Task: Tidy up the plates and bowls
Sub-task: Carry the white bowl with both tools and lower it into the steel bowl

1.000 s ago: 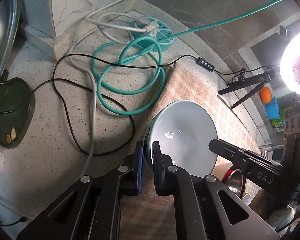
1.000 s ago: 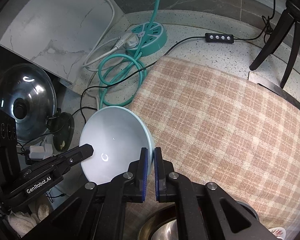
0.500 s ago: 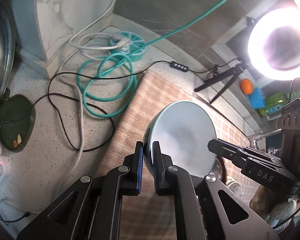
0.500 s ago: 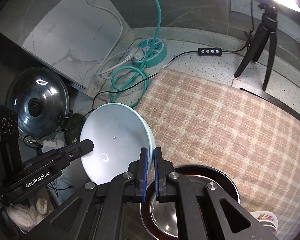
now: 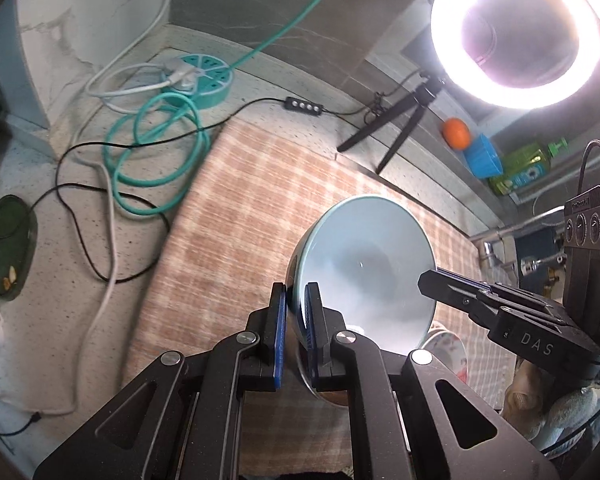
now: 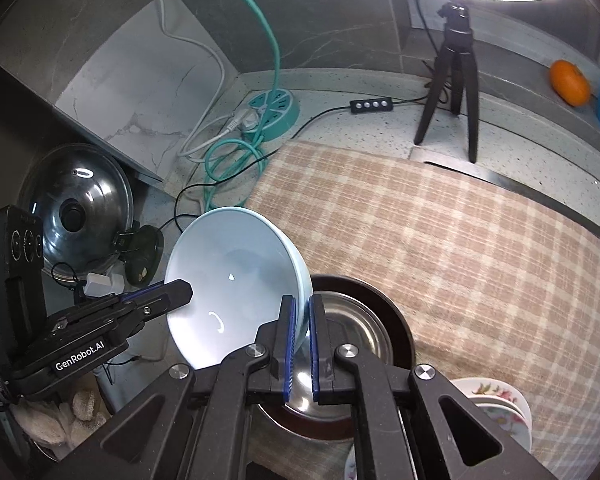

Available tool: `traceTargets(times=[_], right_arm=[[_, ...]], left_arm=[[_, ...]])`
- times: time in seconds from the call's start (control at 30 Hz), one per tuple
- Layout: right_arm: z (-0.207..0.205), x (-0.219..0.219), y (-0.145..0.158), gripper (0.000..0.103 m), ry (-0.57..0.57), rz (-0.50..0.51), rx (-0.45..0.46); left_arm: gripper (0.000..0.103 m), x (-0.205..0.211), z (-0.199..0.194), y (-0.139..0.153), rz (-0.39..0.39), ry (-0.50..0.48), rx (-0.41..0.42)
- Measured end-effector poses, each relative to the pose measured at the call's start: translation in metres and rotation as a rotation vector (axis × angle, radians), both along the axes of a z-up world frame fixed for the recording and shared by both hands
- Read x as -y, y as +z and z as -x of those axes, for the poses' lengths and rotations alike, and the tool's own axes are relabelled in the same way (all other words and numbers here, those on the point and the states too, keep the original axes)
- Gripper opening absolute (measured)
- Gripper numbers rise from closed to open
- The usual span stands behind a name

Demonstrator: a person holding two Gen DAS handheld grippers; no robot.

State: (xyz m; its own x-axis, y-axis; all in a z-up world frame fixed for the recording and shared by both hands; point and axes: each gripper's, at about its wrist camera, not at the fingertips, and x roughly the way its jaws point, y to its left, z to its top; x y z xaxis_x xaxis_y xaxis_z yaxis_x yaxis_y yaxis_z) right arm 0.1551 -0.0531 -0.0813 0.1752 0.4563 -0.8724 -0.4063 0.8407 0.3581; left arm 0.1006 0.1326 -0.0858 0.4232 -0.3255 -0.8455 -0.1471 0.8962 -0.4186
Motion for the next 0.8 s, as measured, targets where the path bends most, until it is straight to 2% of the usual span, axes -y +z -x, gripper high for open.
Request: traceTargets(times=[0.37,0.8], right_arm=[[0.013,0.035,-0.016,0.006,-0.045,0.027,-0.028],[0.021,0.048,-0.04,0.006,-0.065,0.054,-0.069]], left_arm=[[0.008,0.036,0.001,-0.006,-0.022,-0.076,-0.027],[0.008,0.051,0.0,-0.02,-0.044,-0.116,-0.068]])
